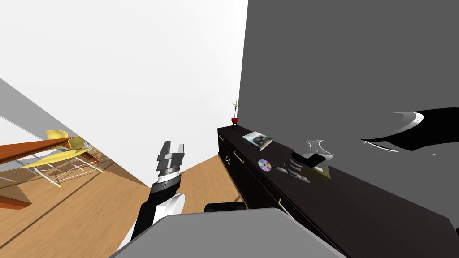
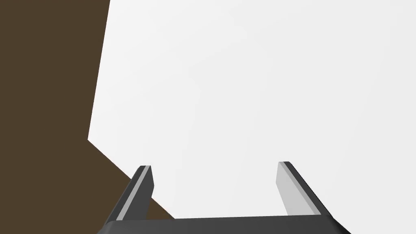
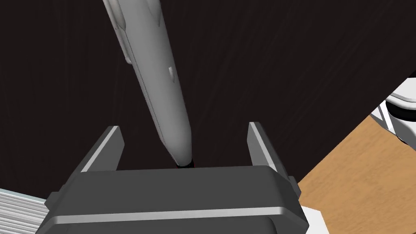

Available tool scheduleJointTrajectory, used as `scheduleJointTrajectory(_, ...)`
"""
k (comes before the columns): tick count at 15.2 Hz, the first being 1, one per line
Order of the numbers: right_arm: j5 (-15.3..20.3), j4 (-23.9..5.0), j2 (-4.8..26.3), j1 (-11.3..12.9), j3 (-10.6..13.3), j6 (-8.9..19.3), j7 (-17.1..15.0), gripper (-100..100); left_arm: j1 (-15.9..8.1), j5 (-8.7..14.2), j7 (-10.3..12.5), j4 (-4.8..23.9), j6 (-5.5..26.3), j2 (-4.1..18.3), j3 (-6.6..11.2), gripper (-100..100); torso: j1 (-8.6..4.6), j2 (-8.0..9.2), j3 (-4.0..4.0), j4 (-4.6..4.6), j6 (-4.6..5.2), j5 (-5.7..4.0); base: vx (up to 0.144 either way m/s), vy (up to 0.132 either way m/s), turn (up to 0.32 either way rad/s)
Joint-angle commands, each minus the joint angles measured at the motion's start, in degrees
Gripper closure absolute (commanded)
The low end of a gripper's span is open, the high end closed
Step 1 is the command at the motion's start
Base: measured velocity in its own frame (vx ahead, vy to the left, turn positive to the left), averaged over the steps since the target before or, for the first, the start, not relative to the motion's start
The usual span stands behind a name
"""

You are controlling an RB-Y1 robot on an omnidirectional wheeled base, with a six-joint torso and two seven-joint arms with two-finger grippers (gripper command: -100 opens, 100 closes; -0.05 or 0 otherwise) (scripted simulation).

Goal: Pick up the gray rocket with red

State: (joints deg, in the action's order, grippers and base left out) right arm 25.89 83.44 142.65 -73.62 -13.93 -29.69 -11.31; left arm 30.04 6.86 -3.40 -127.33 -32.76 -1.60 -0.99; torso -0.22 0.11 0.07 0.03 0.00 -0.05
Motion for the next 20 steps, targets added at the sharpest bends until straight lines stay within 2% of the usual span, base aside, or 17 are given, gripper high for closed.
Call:
scheduleJointTrajectory(1, 0.43, -1.35, 2.86, -1.24, -0.17, 0.08, 0.28, -100, 0.00, 0.00, 0.00, 0.00, 0.00, 0.00, 0.00, 0, 0.00, 0.00, 0.00, 0.00, 0.00, 0.00, -0.046, -0.052, 0.122)
scheduleJointTrajectory(2, 0.43, -1.35, 3.21, -1.24, -0.17, 0.08, 0.28, -100, 0.00, 0.00, 0.00, 0.00, 0.00, 0.00, 0.00, 0, -0.01, -0.02, -0.01, -0.01, -0.01, 0.00, -0.044, -0.044, 0.085)
scheduleJointTrajectory(4, 0.95, -2.58, 6.22, -2.32, -0.13, 0.25, 0.51, -100, 0.00, 0.00, 0.00, 0.00, 0.00, 0.00, 0.00, 0, 0.03, -0.03, -0.02, -0.01, 0.00, 0.00, -0.051, -0.043, 0.111)
scheduleJointTrajectory(7, 1.24, -3.28, 7.94, -2.91, -0.10, 0.36, 0.65, -100, 0.00, 0.00, 0.00, 0.00, 0.00, 0.00, 0.00, 0, 0.04, -0.01, 0.00, 0.00, 0.02, 0.01, -0.050, -0.038, 0.073)
scheduleJointTrajectory(8, 1.08, -2.94, 7.05, -2.56, -0.12, 0.22, 0.57, -100, 0.00, 0.00, 0.00, 0.00, 0.00, 0.00, 0.00, 0, 0.04, -0.01, -0.01, 0.00, 0.02, 0.01, -0.026, -0.023, 0.030)
scheduleJointTrajectory(9, 1.07, -2.52, 8.00, -4.04, -0.53, 1.92, 0.08, -100, 0.01, 0.00, 0.00, 0.00, 0.00, 0.00, 0.00, 0, 0.07, -0.05, -0.02, 0.00, 0.04, 0.01, 0.001, -0.020, -0.007)
scheduleJointTrajectory(12, 1.02, -1.92, 8.97, -5.84, -1.04, 3.99, -0.55, -100, 0.01, 0.00, 0.00, 0.00, 0.00, 0.00, 0.00, 0, 0.07, -0.26, -0.14, -0.06, 0.04, 0.00, 0.029, -0.024, -0.010)
scheduleJointTrajectory(13, 1.01, -1.80, 9.16, -6.20, -1.14, 4.41, -0.67, -100, 0.02, 0.00, 0.00, 0.00, 0.00, 0.00, 0.00, 0, 0.06, -0.30, -0.17, -0.07, 0.04, 0.00, 0.035, -0.024, -0.006)
scheduleJointTrajectory(14, 1.06, -2.04, 8.70, -5.55, -0.94, 3.51, -0.32, -100, 0.02, 0.00, 0.00, 0.00, 0.00, 0.00, 0.00, 0, 0.06, -0.33, -0.19, -0.07, 0.04, 0.01, 0.020, -0.014, 0.000)
scheduleJointTrajectory(15, 1.06, -1.98, 8.76, -5.65, -0.97, 3.75, -0.39, 100, 0.02, 0.00, 0.00, 0.00, 0.00, 0.00, 0.00, 0, 0.09, -0.31, -0.18, -0.07, 0.04, 0.01, 0.007, -0.005, 0.001)
scheduleJointTrajectory(19, 1.05, -2.02, 8.73, -5.62, -0.96, 3.79, -0.43, 100, 0.01, 0.00, 0.00, 0.00, 0.00, 0.00, 0.00, 0, 0.16, -0.22, -0.13, -0.06, 0.03, 0.02, 0.000, 0.000, 0.000)
scheduleJointTrajectory(20, 1.07, -2.52, 8.00, -4.04, -0.53, 1.92, 0.08, 100, 0.01, 0.00, 0.00, 0.00, 0.00, 0.00, 0.00, 0, 0.16, -0.21, -0.13, -0.06, 0.03, 0.01, -0.021, 0.020, 0.013)
